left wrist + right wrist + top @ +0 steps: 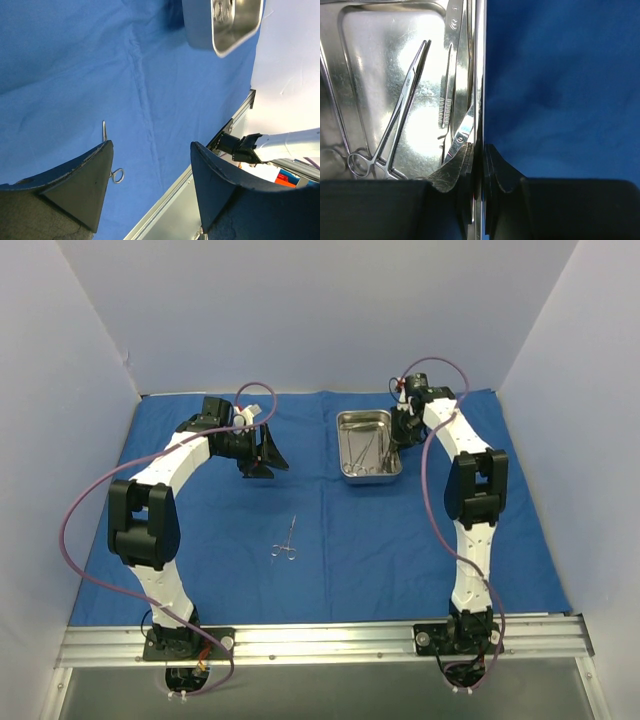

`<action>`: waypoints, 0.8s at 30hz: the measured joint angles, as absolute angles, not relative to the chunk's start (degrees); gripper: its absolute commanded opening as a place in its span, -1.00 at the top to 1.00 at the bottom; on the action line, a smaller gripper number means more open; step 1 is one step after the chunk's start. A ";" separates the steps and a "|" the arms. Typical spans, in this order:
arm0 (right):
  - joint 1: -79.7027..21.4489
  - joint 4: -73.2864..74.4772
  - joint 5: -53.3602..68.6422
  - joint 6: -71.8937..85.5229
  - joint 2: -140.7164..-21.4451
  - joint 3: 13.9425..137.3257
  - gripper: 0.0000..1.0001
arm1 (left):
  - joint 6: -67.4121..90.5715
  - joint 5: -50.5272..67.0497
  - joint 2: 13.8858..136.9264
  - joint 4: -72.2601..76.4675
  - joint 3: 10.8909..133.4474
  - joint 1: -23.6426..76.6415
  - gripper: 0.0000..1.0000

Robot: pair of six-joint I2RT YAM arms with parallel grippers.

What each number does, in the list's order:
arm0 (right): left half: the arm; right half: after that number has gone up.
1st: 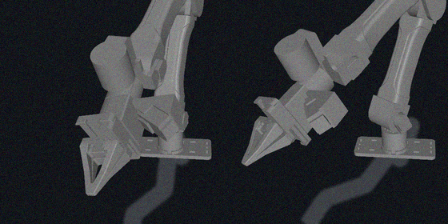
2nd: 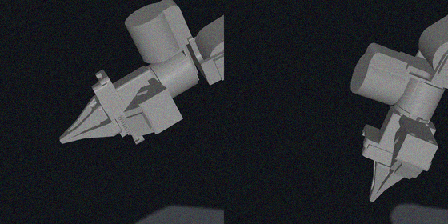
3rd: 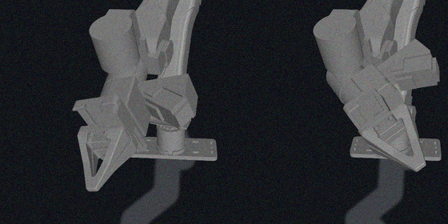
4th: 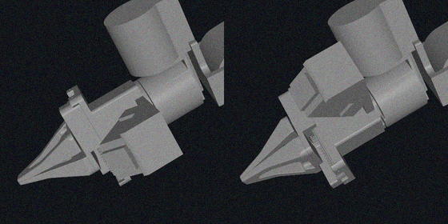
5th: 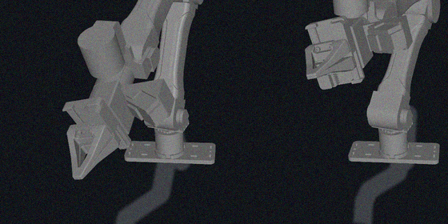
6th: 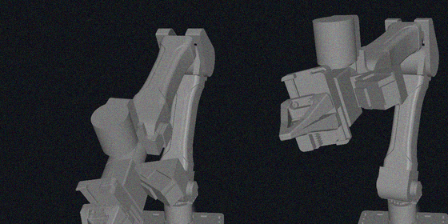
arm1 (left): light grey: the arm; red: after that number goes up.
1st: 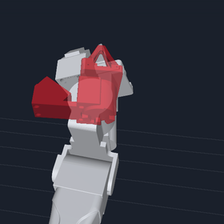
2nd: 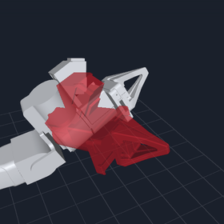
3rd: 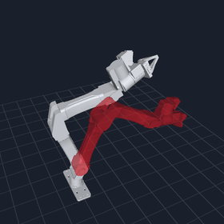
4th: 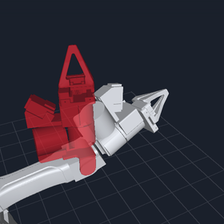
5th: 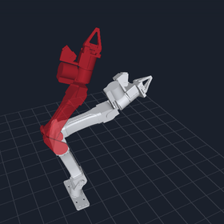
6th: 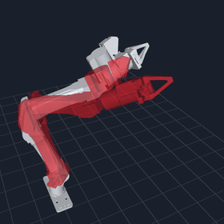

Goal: Open and lay out the surgical kit
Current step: Place the container in the surgical kit.

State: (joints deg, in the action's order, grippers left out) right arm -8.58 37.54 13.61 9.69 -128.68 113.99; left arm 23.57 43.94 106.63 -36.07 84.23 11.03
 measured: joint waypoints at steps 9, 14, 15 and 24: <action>-8.95 35.73 13.74 6.24 -123.46 102.04 1.00 | 23.97 44.36 106.52 -35.33 83.00 10.24 -0.44; -9.47 32.84 13.74 4.80 -123.48 99.77 1.00 | 24.38 44.40 106.52 -35.33 82.98 9.89 -0.44; -9.58 32.36 13.69 4.58 -123.48 99.77 1.00 | 24.43 44.40 106.52 -35.33 82.98 9.89 -0.44; -10.20 32.34 11.14 4.45 -123.76 102.59 0.00 | 24.38 44.34 106.52 -35.44 82.76 9.89 -0.48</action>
State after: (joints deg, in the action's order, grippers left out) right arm -10.20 32.34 11.14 4.45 -123.76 102.59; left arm 24.38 44.34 106.52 -35.44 82.76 9.89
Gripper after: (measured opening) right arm 0.453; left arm 0.738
